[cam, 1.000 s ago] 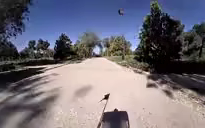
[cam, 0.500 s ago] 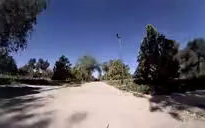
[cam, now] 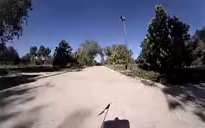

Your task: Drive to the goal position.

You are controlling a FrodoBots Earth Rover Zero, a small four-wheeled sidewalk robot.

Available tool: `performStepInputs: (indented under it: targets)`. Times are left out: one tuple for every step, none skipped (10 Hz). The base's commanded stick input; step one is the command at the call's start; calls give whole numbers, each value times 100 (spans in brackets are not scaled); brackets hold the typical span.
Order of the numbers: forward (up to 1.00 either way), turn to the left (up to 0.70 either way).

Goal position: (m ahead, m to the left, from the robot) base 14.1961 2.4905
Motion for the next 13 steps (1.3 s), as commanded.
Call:
performStepInputs:
  targets:
    - [100,4]
    - [100,4]
    - [100,4]
    - [100,4]
    - [100,4]
    - [100,4]
    - [100,4]
    - [100,4]
    - [100,4]
    - [100,4]
    - [100,4]
    - [100,4]
    - [100,4]
